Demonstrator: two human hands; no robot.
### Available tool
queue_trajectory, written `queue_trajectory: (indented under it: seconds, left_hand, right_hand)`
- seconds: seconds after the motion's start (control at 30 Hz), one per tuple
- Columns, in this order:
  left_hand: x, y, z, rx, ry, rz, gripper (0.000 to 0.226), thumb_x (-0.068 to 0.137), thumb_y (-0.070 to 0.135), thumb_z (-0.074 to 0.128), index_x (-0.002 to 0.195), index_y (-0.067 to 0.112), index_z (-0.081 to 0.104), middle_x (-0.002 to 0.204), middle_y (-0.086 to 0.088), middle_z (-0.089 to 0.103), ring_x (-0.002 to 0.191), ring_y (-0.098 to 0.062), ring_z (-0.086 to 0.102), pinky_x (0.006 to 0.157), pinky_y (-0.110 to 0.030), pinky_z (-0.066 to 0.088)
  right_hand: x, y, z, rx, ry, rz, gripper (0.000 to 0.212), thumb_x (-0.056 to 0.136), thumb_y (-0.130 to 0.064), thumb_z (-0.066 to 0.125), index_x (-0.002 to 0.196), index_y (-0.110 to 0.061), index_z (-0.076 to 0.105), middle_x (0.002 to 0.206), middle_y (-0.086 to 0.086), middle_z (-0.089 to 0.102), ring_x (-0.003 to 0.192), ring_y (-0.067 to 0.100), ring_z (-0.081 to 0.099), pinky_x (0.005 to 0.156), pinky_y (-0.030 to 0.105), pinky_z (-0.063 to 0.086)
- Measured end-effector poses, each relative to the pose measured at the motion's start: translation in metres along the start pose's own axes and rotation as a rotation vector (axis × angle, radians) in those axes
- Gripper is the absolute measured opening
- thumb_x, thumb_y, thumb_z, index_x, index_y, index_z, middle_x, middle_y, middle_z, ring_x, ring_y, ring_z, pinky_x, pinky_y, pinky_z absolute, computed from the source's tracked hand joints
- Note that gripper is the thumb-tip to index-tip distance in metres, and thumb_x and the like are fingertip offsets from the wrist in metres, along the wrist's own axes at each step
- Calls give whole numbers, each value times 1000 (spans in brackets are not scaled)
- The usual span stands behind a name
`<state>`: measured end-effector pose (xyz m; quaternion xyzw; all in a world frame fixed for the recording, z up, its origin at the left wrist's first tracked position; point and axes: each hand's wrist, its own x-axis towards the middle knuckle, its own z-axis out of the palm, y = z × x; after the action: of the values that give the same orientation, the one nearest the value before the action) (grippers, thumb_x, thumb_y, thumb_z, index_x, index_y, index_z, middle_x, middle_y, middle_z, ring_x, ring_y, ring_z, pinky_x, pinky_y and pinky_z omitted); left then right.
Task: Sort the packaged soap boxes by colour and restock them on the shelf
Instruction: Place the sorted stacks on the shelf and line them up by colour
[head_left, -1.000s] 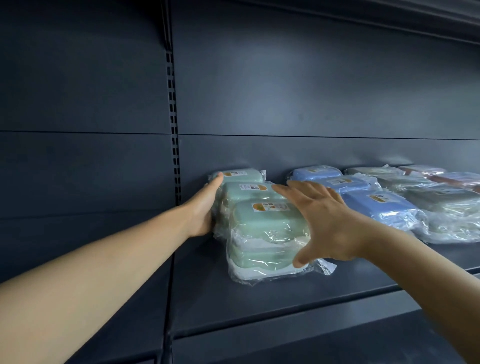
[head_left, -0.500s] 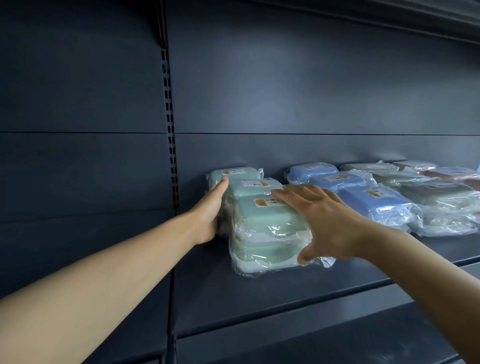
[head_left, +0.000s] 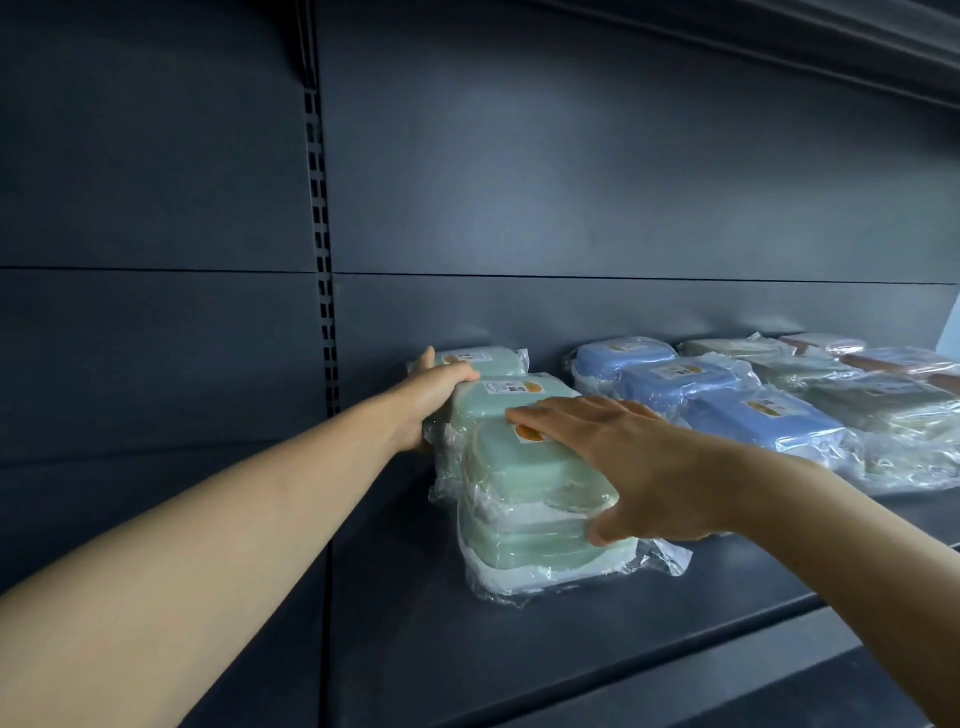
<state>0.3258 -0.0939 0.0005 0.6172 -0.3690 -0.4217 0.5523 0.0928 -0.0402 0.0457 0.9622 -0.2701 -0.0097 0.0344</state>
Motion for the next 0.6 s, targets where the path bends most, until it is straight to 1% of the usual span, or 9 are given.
queue_trajectory:
  seconds: [0.03,0.07,0.2,0.3,0.4,0.47,0.57,0.6]
  left_hand:
    - [0,0,1,7,5,0,82,87,31,57,148,47,5,150,-4,30,84,-24,59,44,-30,49]
    - [1,0,1,8,7,-4,81,87,29,56,148,46,4,148,-6,33,82,-24,59,45,-30,49]
    - [2,2,2,20,2,-12,83,85,25,51,148,46,1,145,-5,35,95,-29,61,61,-39,53]
    - [6,1,2,9,-23,-18,82,86,22,47,148,47,0,137,-8,42,95,-30,61,76,-46,52]
    - [8,0,3,29,-30,-10,82,83,25,47,146,50,1,143,-6,37,104,-33,60,86,-53,50]
    - [7,-2,4,25,-27,7,81,82,28,48,146,51,3,148,-4,32,107,-33,58,86,-54,50]
    - [3,-3,4,10,-36,12,82,83,37,51,146,51,0,153,1,25,109,-29,57,77,-43,54]
    - [1,-5,3,4,-38,19,88,79,44,54,147,49,-3,155,4,22,114,-28,55,79,-42,53]
  right_hand:
    - [0,1,0,9,-5,-1,103,77,-23,74,148,-41,2,150,-24,15,139,2,10,117,31,10]
    - [1,1,0,19,-9,-1,103,77,-22,74,148,-41,2,150,-25,15,138,2,10,116,30,10]
    - [3,1,0,44,-5,-2,103,76,-19,74,147,-41,4,149,-24,15,137,2,11,116,28,13]
    - [4,2,1,46,3,-5,102,75,-17,73,147,-41,5,149,-24,14,137,1,11,116,28,14]
    - [5,3,2,47,6,3,101,75,-16,73,147,-40,7,149,-23,14,137,1,11,116,28,15]
    - [6,3,3,53,14,13,101,75,-15,73,147,-40,6,150,-23,13,137,2,10,116,29,15]
    - [6,3,3,59,22,27,103,75,-16,74,148,-40,6,151,-22,12,138,3,9,116,27,14]
    - [5,3,3,50,30,28,104,74,-17,75,148,-40,5,152,-21,10,138,4,8,116,26,12]
